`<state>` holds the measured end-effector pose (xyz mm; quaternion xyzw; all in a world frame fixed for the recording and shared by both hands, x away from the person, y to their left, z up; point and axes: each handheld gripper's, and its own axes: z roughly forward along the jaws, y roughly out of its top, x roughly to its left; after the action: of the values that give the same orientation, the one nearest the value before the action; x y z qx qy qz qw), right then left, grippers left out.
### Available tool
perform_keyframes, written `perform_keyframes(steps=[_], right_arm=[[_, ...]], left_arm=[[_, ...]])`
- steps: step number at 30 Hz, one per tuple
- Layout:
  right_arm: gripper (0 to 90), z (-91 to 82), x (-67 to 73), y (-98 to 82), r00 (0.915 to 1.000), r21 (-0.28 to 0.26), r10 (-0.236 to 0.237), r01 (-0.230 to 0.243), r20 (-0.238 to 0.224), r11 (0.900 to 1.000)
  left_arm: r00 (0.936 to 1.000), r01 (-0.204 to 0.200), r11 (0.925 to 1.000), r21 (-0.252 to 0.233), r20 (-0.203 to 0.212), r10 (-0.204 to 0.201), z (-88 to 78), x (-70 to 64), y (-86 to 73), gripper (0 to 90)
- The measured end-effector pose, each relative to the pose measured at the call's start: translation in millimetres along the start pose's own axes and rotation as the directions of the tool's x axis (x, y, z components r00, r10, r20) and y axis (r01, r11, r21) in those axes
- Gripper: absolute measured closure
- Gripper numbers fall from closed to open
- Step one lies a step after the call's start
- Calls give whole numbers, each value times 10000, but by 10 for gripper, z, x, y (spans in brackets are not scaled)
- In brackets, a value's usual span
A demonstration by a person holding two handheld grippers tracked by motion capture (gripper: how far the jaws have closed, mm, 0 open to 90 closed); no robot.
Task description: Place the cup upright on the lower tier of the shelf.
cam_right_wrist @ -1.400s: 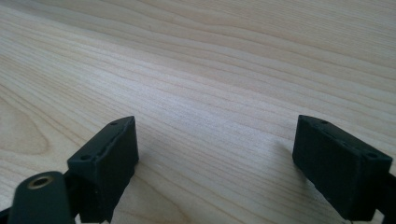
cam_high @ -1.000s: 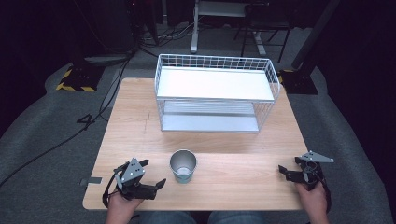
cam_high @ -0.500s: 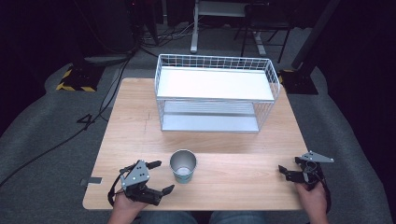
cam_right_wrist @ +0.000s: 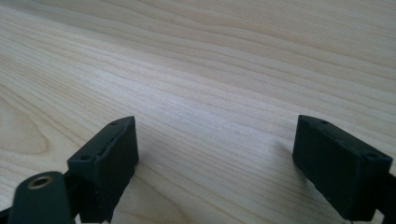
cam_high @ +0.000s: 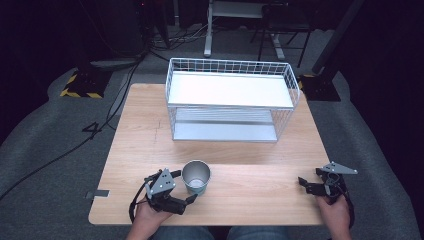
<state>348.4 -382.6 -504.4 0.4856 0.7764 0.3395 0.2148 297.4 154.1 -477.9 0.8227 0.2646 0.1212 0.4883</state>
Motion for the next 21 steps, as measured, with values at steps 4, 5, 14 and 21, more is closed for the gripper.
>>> perform_keyframes(steps=[4, 5, 14, 21], right_arm=[[144, 0, 0, 0, 10000, -1, 0, 0, -1, 10000], [144, 0, 0, 0, 10000, 3, 0, 0, -3, 10000], [145, 0, 0, 0, 10000, -2, 2, -2, -3, 10000], [145, 0, 1, 0, 10000, 1, -1, 1, -2, 10000]], left_arm=[[9997, 205, 9997, 98, 159, -206, 108, 25, -8, 77], [9994, 272, 9995, 173, 188, -275, 151, 35, -9, 77], [9965, 572, 9983, 101, 601, -577, 239, 75, -32, 84], [9965, 582, 9981, -198, 612, -569, 253, 82, -68, 147]])
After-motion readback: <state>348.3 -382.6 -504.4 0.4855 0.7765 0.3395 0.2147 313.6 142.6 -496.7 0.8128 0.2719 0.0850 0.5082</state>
